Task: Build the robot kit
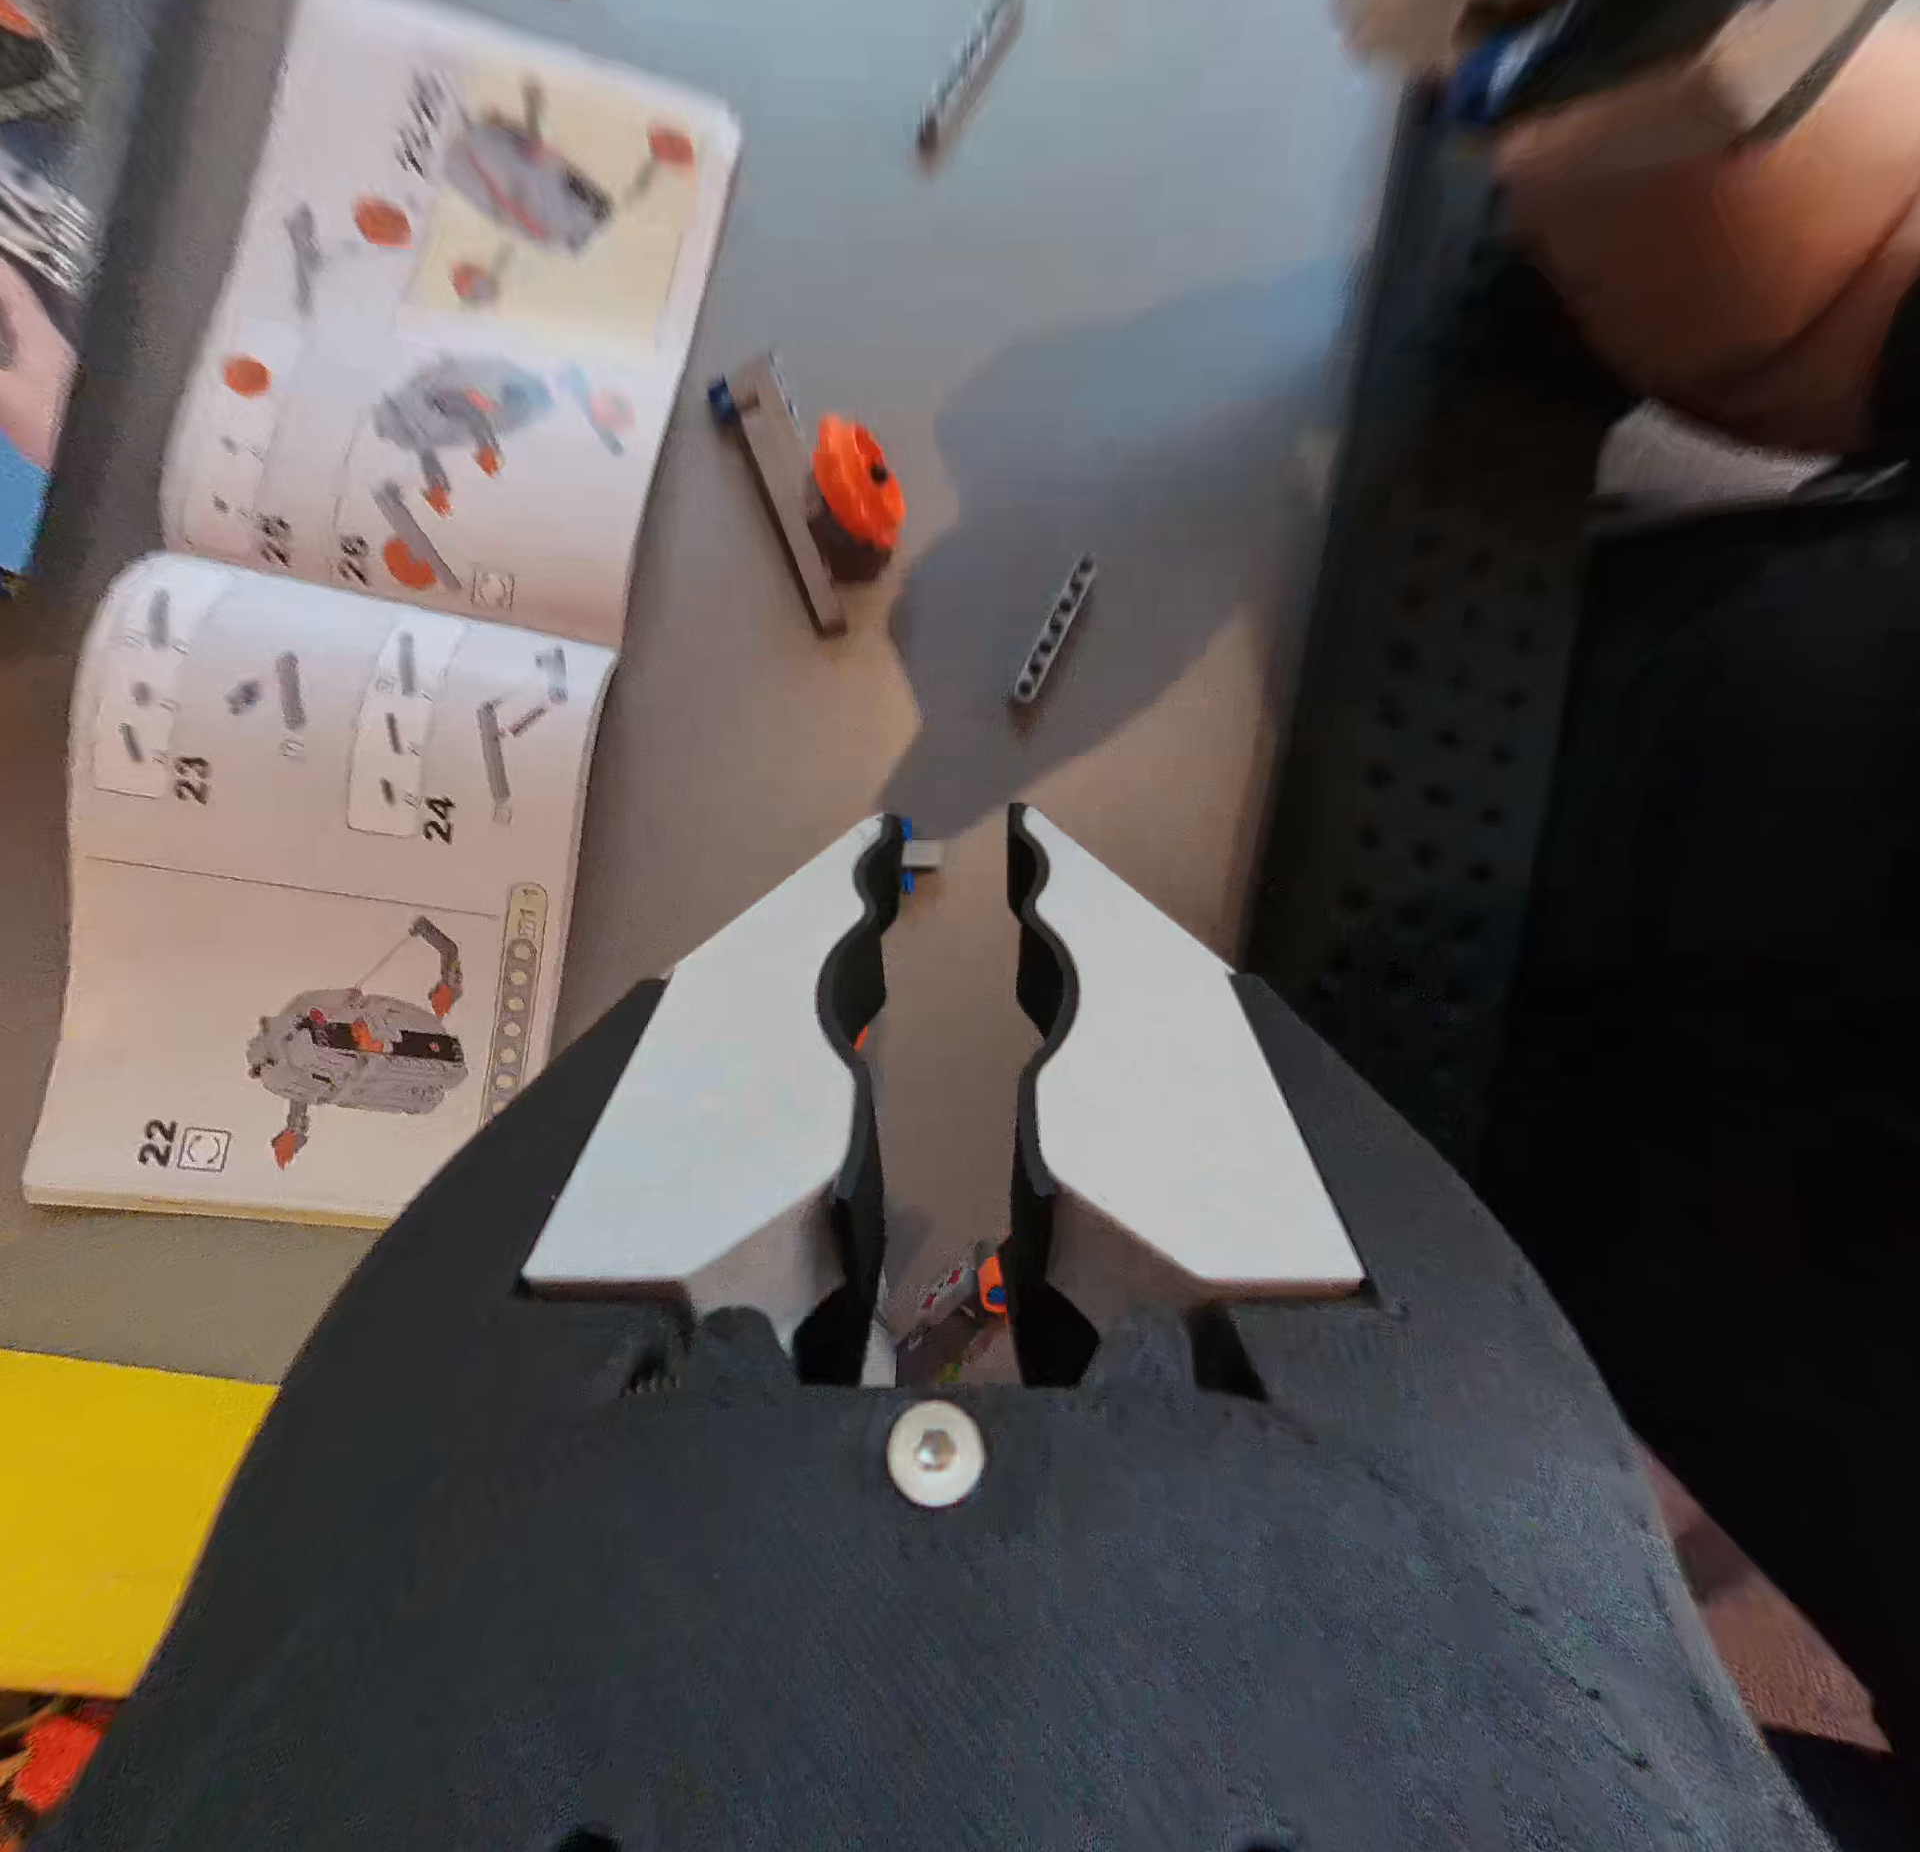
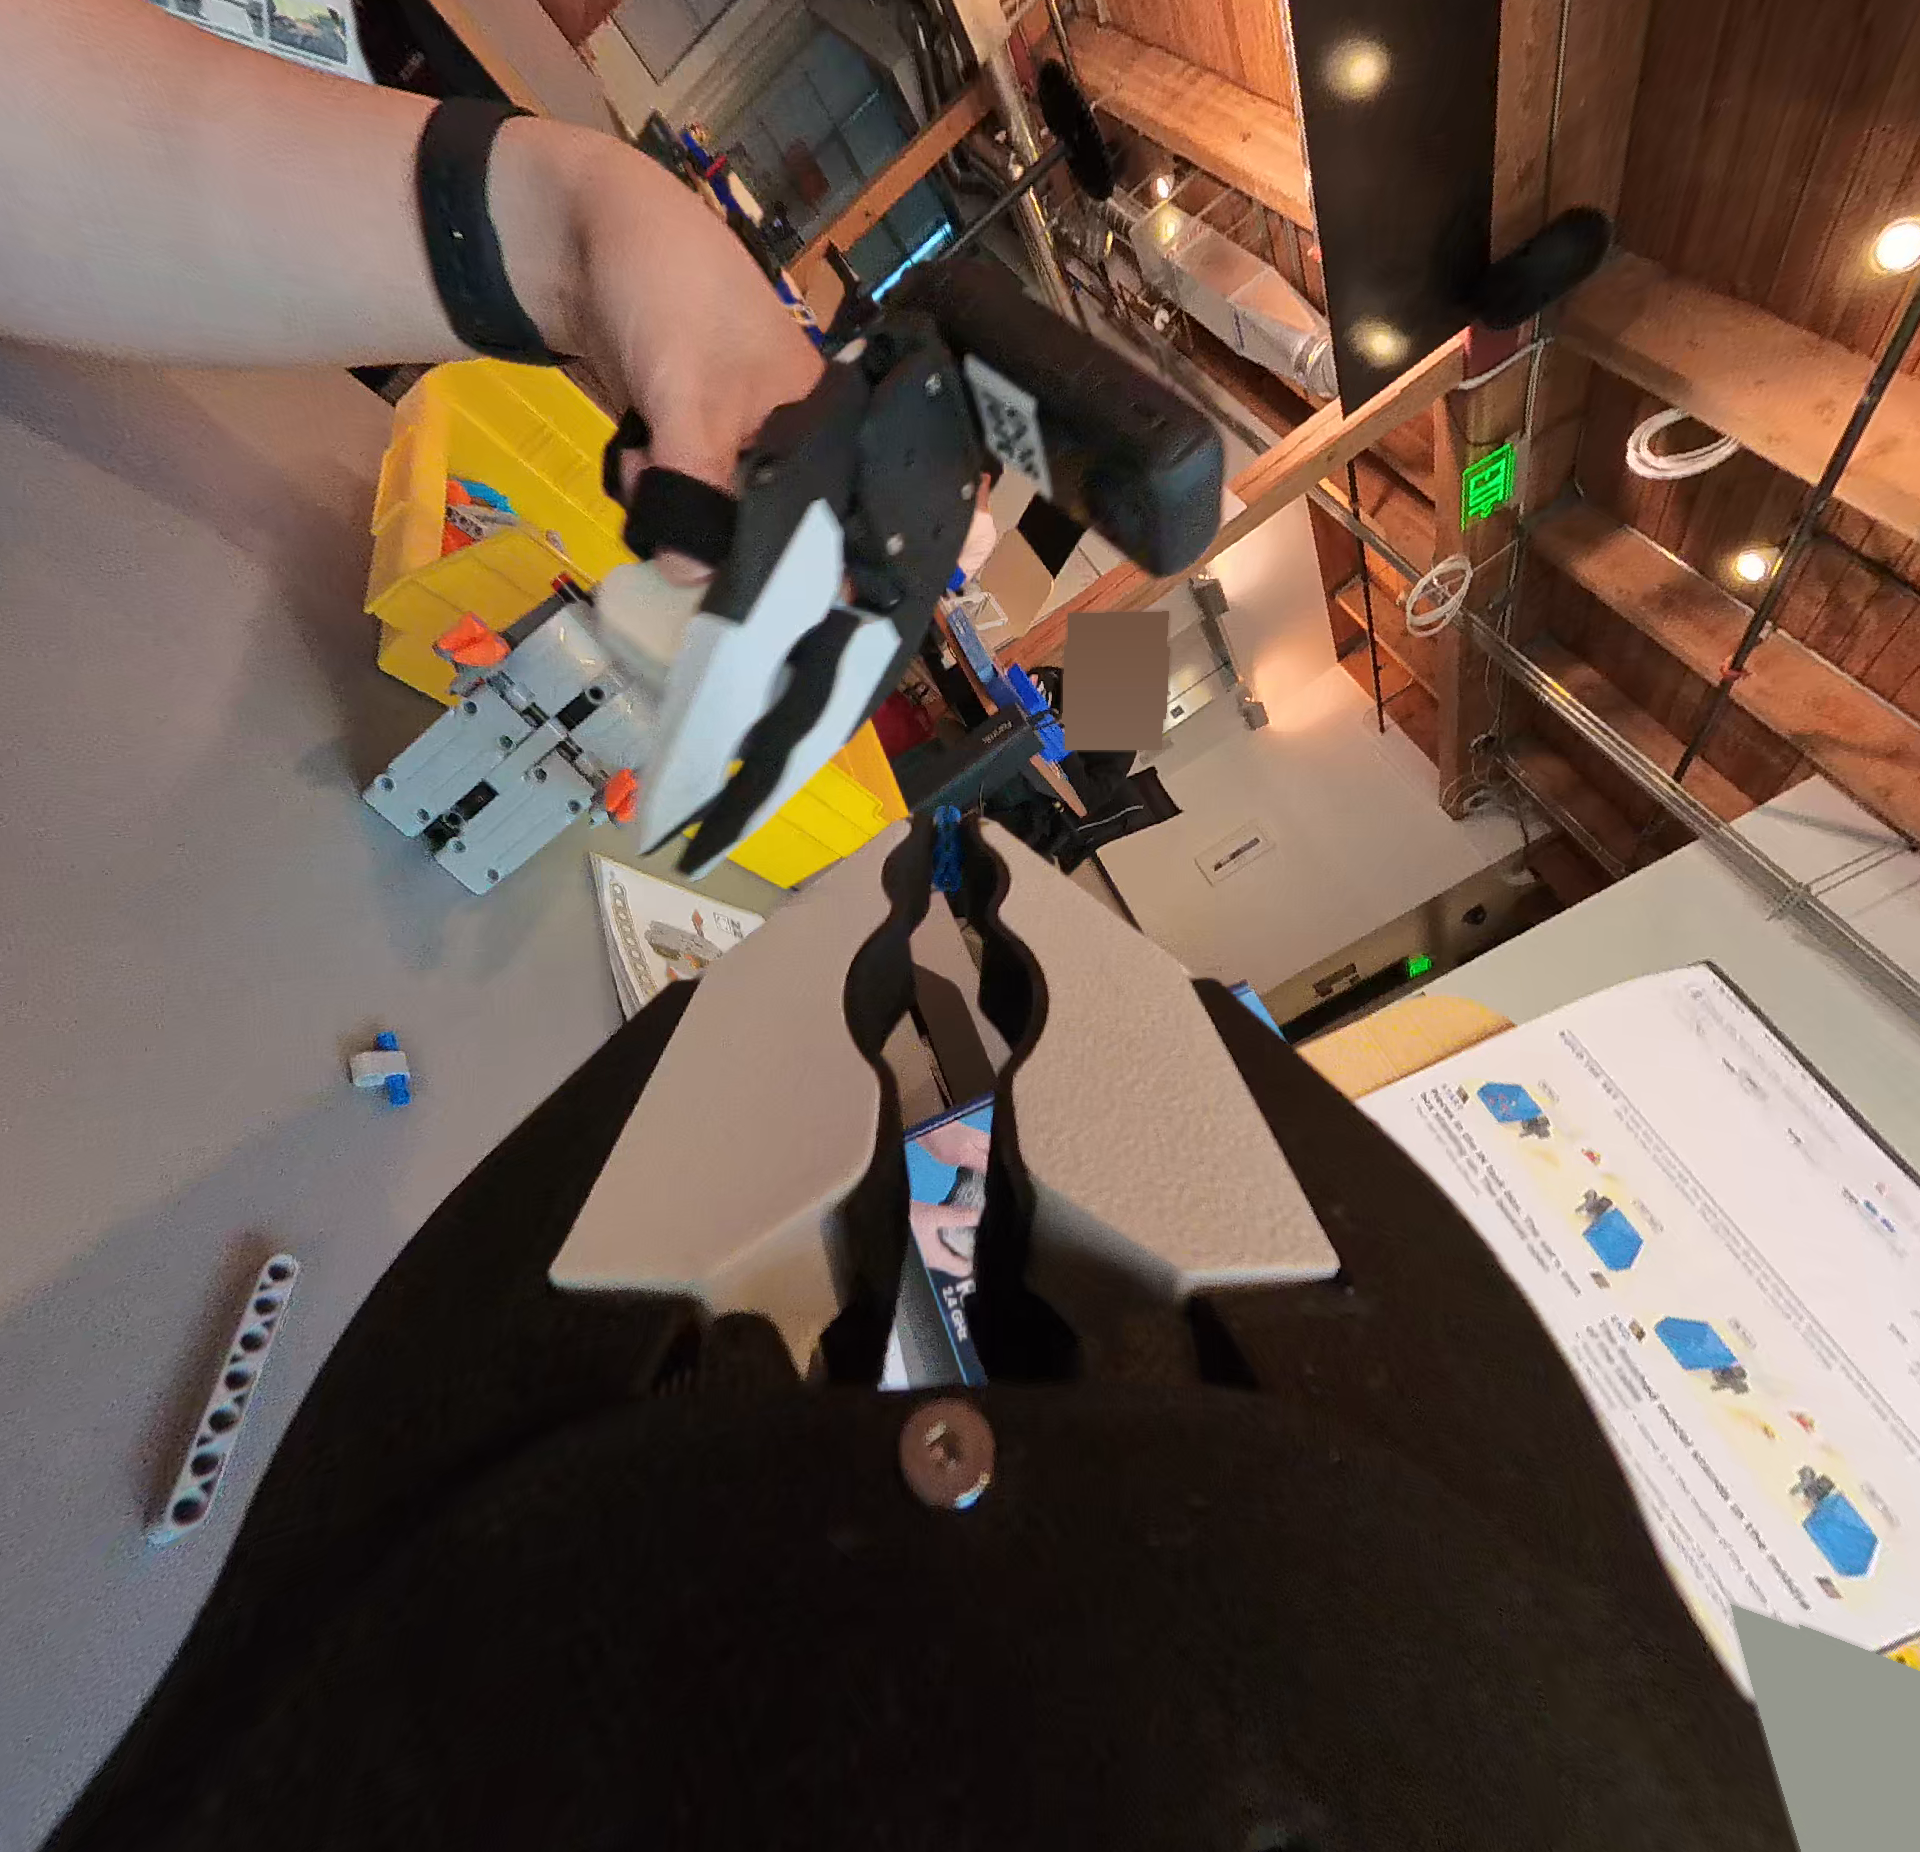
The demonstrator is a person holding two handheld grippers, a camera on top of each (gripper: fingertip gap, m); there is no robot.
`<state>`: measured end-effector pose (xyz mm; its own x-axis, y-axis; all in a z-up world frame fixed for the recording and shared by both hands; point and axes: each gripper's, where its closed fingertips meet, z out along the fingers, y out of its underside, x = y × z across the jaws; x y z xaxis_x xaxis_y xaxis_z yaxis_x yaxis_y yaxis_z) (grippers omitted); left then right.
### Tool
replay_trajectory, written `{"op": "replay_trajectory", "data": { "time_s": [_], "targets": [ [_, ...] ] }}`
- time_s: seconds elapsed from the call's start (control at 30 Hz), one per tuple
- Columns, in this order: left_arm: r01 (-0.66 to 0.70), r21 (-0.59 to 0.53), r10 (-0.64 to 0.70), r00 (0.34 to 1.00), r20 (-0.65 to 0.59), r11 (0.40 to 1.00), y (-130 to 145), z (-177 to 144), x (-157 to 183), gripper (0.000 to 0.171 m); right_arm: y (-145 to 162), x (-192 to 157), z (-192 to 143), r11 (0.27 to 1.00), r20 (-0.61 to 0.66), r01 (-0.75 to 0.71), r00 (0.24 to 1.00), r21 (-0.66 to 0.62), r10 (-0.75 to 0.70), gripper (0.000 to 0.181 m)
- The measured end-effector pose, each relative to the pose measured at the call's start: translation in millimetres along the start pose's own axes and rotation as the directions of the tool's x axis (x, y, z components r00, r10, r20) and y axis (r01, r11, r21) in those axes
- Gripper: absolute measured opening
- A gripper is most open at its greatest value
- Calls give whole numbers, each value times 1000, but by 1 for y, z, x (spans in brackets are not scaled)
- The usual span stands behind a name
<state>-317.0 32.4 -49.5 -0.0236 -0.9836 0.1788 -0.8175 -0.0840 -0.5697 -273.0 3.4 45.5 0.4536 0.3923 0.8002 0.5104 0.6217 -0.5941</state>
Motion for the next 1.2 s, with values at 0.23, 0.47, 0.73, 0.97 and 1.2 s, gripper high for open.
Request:
{"op": "replay_trajectory", "data": {
  "time_s": [0.23,0.47,0.73,0.97,1.2],
  "targets": [
    [-45,-275,53,998,22,961,31,60,8,10,9,7,-5,1000,-25,-4,1000,-16,4,3],
    [-59,-289,108,982,157,956,31,52,-9,20,8,6,-5,1000,-22,8,1000,-21,-8,3],
    [36,-225,-2,989,151,974,27,34,-17,19,11,5,-4,1000,-17,-1,1000,-27,1,3],
    [9,-125,9,990,142,992,3,29,17,25,9,7,-5,1000,-25,4,1000,-22,-5,3],
    [9,-379,94,963,254,925,40,71,7,27,22,8,-5,995,-31,43,998,-88,-46,3]
  ]
}}
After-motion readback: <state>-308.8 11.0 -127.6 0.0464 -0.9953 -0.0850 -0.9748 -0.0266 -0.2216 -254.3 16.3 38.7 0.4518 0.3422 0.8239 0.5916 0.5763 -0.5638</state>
